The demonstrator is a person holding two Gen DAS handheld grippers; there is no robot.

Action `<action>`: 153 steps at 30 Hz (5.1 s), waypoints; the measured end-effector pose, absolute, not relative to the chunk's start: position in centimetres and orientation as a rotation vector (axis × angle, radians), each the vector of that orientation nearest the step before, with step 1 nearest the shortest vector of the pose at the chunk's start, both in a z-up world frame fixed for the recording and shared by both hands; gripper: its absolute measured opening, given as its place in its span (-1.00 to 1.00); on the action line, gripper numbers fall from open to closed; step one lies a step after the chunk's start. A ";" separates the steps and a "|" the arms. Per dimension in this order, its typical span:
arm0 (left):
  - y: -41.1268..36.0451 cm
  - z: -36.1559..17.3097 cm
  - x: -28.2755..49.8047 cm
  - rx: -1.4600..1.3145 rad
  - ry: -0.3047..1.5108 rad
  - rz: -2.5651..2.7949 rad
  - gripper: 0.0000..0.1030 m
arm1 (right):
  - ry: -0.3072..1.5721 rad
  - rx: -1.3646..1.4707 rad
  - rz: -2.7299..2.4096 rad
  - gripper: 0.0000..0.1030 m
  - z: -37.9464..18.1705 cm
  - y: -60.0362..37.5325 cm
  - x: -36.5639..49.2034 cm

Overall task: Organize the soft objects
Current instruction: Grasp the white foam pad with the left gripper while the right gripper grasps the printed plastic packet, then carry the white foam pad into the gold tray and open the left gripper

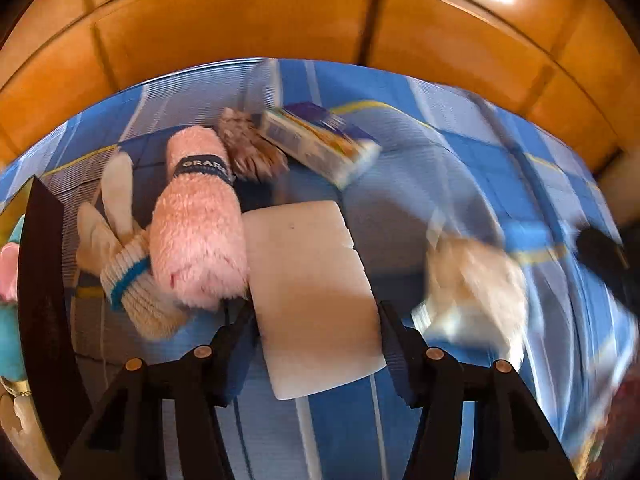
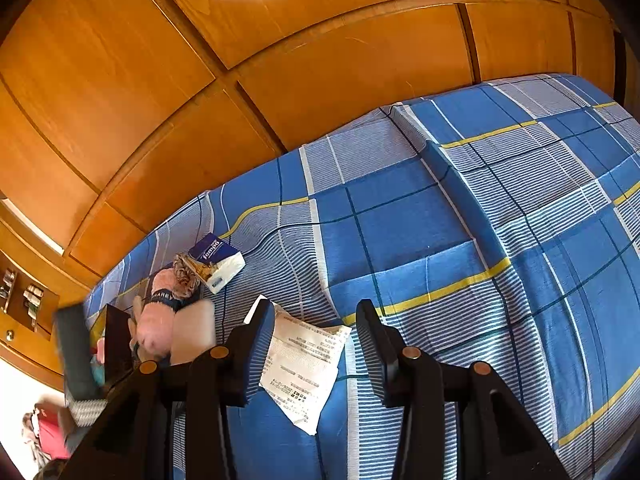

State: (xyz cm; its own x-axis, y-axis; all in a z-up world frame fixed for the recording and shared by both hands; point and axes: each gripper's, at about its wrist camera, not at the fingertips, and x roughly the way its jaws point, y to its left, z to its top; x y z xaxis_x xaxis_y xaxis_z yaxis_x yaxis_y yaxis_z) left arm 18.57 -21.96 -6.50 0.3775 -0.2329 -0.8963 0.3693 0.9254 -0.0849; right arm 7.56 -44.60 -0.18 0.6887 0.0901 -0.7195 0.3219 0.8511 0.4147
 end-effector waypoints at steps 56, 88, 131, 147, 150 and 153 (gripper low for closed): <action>-14.3 -6.9 6.3 0.191 1.003 -0.598 0.05 | 1.069 -0.047 0.163 0.23 -7.1 -32.6 11.0; -3.8 1.7 6.1 -0.018 0.852 -0.332 0.07 | 0.927 -0.127 0.118 0.30 -7.5 -31.7 9.8; 15.4 -6.0 24.9 -0.136 1.126 0.099 0.27 | 0.943 -0.111 0.122 0.31 -7.6 -31.7 10.1; 14.6 -0.9 20.5 -0.122 0.937 0.135 0.51 | 0.942 -0.112 0.120 0.31 -7.6 -31.7 10.1; 13.7 0.6 17.3 -0.132 0.868 0.138 0.51 | 0.943 -0.112 0.119 0.31 -7.6 -31.7 10.1; 12.5 1.4 14.5 -0.121 0.820 0.131 0.51 | 0.945 -0.108 0.119 0.31 -7.6 -31.7 10.2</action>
